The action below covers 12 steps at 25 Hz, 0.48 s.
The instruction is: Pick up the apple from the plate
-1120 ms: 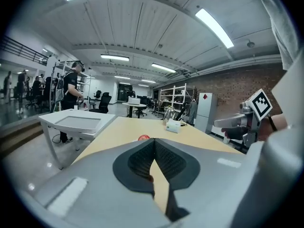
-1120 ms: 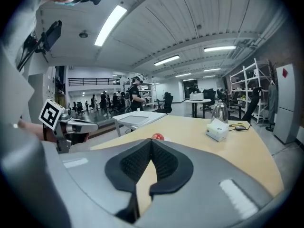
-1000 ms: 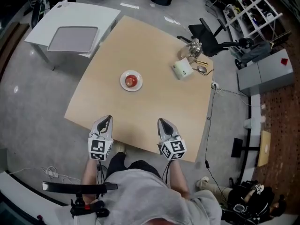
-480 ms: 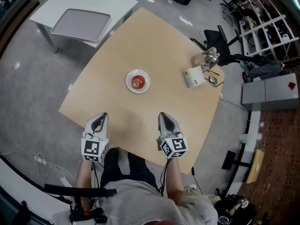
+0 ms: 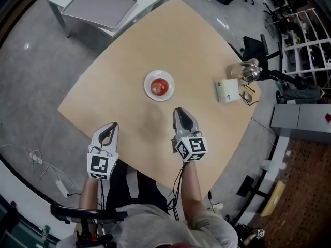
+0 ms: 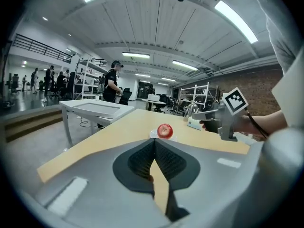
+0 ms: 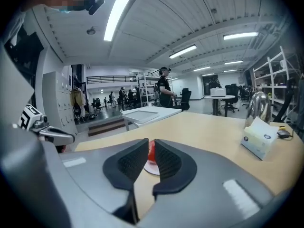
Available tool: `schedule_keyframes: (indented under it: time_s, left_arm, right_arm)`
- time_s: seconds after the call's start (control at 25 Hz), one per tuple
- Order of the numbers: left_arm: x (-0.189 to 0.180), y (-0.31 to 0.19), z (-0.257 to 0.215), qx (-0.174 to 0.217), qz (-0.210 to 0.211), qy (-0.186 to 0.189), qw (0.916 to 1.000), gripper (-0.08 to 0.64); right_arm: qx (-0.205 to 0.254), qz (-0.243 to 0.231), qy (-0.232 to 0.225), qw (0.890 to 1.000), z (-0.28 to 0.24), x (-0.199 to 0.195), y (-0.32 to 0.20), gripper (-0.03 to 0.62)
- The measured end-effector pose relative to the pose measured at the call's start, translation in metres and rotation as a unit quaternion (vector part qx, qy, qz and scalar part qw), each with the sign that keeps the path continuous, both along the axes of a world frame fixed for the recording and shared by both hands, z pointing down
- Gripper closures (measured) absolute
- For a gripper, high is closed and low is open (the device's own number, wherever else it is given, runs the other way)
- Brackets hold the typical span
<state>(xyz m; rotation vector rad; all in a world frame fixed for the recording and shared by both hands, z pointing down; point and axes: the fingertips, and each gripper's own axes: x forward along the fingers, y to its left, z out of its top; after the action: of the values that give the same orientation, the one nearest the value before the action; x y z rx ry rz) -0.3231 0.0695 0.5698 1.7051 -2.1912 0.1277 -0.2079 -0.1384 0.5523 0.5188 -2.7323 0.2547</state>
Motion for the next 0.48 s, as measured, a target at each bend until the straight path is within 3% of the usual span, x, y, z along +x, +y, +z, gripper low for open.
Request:
schedule_keyframes:
  time_s: [0.16,0.28,0.48]
  left_arm:
    - [0.007,0.003,0.006,-0.006,-0.009,0.005,0.9999,0.540]
    - [0.011,0.006,0.015,-0.018,-0.008,0.004,0.9998,0.540]
    - [0.017,0.008,0.030,-0.033,-0.007,0.009,0.9994,0.540]
  right_arm:
    - [0.003,-0.019,0.000,1.000,0.010,-0.024,-0.014,0.536]
    - [-0.019,-0.039,0.000,0.999,0.023,-0.044,-0.021,0.485]
    - [-0.034,-0.047,0.007,0.998,0.043,-0.061,-0.034,0.454]
